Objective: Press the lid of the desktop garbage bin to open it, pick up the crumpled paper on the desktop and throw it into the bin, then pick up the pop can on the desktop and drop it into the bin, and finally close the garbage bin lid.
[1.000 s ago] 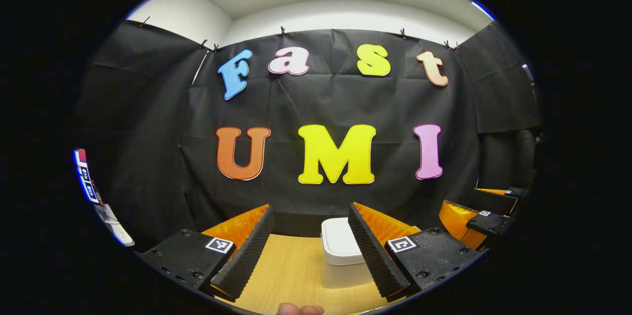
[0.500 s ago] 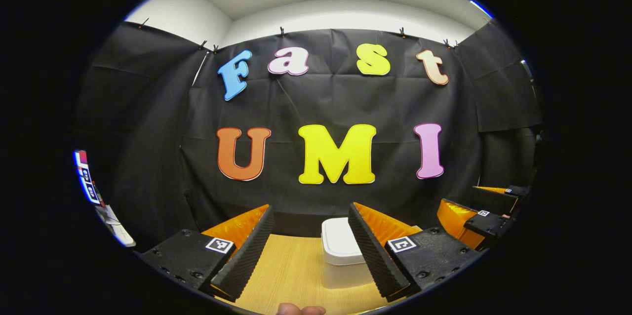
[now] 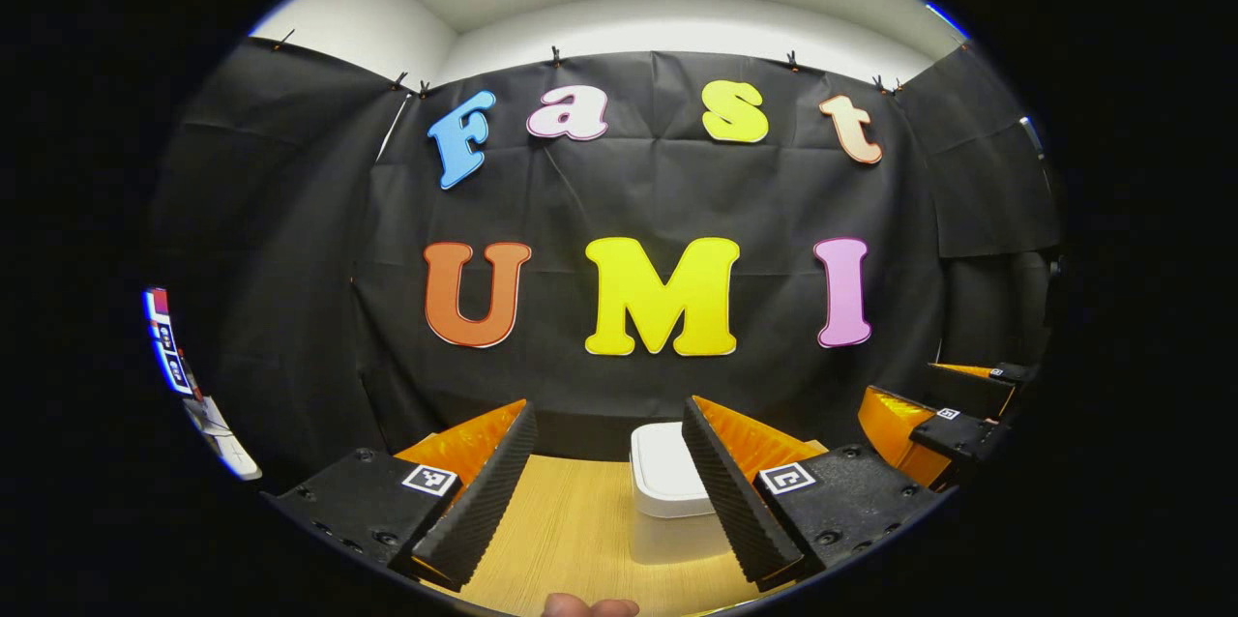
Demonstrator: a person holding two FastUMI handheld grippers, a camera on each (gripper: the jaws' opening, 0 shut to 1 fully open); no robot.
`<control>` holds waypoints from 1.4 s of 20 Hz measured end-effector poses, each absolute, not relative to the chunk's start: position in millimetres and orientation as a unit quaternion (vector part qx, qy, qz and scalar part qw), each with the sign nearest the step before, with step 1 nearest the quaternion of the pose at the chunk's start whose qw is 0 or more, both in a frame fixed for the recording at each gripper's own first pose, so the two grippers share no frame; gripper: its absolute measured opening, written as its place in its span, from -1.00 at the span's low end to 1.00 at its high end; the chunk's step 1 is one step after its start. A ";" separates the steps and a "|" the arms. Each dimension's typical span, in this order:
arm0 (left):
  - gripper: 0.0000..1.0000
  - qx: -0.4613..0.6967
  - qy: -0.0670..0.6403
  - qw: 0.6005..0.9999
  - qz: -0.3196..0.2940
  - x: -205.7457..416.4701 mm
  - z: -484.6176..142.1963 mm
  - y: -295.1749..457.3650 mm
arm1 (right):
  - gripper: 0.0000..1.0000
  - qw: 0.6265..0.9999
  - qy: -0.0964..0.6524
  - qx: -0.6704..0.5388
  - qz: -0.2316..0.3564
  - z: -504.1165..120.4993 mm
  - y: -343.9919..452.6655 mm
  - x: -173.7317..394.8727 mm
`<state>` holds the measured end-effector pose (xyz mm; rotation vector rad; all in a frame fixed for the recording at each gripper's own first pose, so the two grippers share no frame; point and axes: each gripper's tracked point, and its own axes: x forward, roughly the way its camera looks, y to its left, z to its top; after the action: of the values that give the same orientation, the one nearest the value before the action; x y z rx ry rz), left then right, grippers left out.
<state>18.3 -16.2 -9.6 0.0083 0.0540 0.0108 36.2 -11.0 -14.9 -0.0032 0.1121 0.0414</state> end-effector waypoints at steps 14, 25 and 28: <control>0.94 0.010 0.027 1.000 0.007 24.2 -10.6 -8.5 | 0.91 0.998 0.059 0.003 0.034 -17.9 10.1 47.1; 0.94 0.012 0.027 1.000 0.007 21.3 -11.0 -8.9 | 0.91 0.998 0.061 0.010 0.033 -18.1 8.3 43.8; 0.94 0.013 0.025 1.000 0.006 20.8 -9.5 -11.0 | 0.91 0.998 0.060 0.011 0.033 -18.1 7.1 42.3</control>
<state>20.8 -11.0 -9.5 0.0264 0.0507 0.0113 42.3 7.1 -18.1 0.0221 0.1195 0.0664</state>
